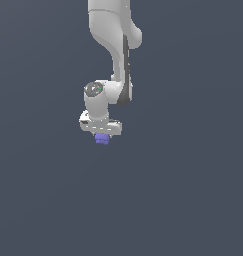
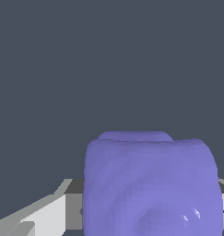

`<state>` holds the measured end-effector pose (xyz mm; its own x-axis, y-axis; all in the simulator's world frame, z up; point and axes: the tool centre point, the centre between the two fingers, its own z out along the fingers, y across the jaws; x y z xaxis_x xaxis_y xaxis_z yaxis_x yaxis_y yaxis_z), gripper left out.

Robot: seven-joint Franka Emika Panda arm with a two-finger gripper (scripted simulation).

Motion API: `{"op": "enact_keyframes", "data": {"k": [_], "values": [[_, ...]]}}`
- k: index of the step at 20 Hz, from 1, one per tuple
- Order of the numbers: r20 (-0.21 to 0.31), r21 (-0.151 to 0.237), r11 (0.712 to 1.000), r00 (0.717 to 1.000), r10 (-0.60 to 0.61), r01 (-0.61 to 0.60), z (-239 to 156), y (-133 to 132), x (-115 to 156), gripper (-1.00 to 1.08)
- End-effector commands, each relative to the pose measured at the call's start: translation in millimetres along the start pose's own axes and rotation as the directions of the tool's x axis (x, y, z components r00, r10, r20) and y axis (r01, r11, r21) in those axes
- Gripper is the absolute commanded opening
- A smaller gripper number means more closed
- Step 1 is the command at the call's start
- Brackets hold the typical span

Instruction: Pick up the object and move it to a goal position.

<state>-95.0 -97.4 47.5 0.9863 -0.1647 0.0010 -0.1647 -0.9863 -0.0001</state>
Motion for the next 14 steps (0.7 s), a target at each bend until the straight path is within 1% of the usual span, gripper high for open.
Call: {"op": "enact_keyframes", "data": {"k": [1, 7, 14], "values": [[-0.001, 0.0, 1.0, 1.0, 0.0, 0.0, -6, -1, 4, -1.0], [-0.001, 0.0, 1.0, 1.0, 0.0, 0.0, -32, -5, 20, -1.0], [-0.001, -0.001, 1.0, 1.0, 0.0, 0.0, -81, -14, 51, -1.0]]}}
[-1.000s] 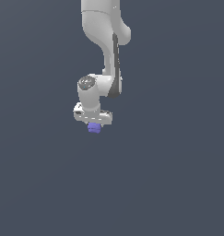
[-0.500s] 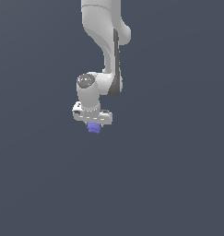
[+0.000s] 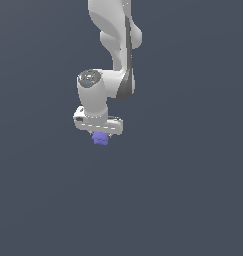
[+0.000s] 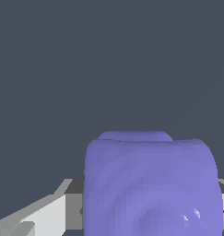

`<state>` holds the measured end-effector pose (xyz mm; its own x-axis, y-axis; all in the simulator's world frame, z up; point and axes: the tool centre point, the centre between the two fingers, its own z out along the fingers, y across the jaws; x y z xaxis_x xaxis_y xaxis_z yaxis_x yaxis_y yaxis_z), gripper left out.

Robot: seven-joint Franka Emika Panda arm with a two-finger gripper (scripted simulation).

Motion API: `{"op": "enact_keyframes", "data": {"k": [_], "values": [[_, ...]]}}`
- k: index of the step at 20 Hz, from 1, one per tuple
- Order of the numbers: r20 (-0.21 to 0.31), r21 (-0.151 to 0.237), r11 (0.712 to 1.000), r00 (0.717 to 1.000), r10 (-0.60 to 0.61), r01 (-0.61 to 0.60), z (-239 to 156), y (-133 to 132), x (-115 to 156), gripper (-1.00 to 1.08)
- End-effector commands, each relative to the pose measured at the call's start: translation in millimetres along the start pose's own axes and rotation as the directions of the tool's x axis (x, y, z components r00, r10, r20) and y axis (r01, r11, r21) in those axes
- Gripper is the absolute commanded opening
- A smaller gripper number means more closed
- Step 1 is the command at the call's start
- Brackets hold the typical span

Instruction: Pick up the object and move it to a goal position.

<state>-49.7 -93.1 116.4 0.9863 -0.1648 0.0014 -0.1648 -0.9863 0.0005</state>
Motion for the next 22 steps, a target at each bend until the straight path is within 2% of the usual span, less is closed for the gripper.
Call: {"op": "enact_keyframes", "data": {"k": [1, 11, 22], "values": [[0.0, 0.0, 1.0, 1.0, 0.0, 0.0, -20, -3, 12, -1.0], [0.0, -0.001, 1.0, 1.0, 0.0, 0.0, -99, -17, 65, -1.0], [0.001, 0.0, 1.0, 1.0, 0.0, 0.0, -162, -28, 110, -1.0]]}}
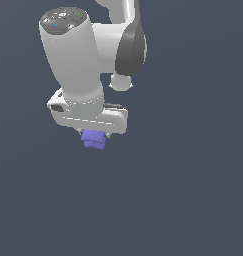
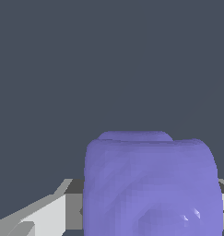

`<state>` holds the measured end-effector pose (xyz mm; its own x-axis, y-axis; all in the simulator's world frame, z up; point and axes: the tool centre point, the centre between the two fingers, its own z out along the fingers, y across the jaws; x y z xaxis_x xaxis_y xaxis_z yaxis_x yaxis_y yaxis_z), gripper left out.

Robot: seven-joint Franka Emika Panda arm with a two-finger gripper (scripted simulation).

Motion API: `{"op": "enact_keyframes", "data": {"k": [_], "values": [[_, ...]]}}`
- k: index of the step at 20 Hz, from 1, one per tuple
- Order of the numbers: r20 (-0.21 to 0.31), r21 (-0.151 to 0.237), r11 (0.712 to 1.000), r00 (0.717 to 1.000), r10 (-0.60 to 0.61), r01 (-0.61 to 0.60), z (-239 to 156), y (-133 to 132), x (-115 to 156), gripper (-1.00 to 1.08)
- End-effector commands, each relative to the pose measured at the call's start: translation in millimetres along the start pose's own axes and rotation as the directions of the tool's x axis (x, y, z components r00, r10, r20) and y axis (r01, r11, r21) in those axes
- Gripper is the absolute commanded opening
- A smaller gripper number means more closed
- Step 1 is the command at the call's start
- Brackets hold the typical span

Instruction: Pick up the object and move it to a goal position.

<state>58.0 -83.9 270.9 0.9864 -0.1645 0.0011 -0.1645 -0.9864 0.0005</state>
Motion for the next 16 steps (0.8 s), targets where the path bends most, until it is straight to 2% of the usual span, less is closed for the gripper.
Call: {"op": "enact_keyframes", "data": {"k": [1, 16], "values": [[0.001, 0.0, 1.0, 1.0, 0.0, 0.0, -12, -2, 9, -1.0], [0.001, 0.0, 1.0, 1.0, 0.0, 0.0, -44, -8, 34, -1.0]]}}
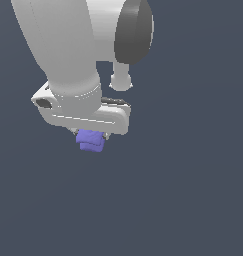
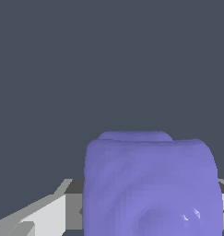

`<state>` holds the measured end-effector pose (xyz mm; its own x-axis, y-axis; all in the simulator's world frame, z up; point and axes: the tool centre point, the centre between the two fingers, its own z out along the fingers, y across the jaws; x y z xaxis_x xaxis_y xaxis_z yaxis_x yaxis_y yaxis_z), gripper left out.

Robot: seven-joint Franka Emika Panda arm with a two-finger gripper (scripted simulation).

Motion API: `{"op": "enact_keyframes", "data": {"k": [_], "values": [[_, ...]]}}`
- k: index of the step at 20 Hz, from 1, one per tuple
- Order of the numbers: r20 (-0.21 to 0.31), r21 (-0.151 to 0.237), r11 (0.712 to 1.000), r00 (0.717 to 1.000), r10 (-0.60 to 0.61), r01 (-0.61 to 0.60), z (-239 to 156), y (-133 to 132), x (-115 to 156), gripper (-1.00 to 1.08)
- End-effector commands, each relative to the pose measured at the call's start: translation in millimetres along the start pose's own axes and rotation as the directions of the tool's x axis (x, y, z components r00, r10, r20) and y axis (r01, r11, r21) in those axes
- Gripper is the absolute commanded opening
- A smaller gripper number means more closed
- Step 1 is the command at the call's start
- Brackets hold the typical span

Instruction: Pick up the object and move it to a goal position.

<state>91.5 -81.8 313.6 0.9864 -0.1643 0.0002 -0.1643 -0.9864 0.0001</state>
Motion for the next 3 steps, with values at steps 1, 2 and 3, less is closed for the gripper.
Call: {"op": "enact_keyframes", "data": {"k": [1, 2, 3], "values": [[0.0, 0.0, 1.0, 1.0, 0.0, 0.0, -1.7, -0.3, 1.5, -1.0], [0.0, 0.0, 1.0, 1.0, 0.0, 0.0, -1.8, -0.3, 1.7, -1.0], [0.0, 0.0, 1.0, 1.0, 0.0, 0.0, -1.9, -0.3, 1.8, -1.0]]}}
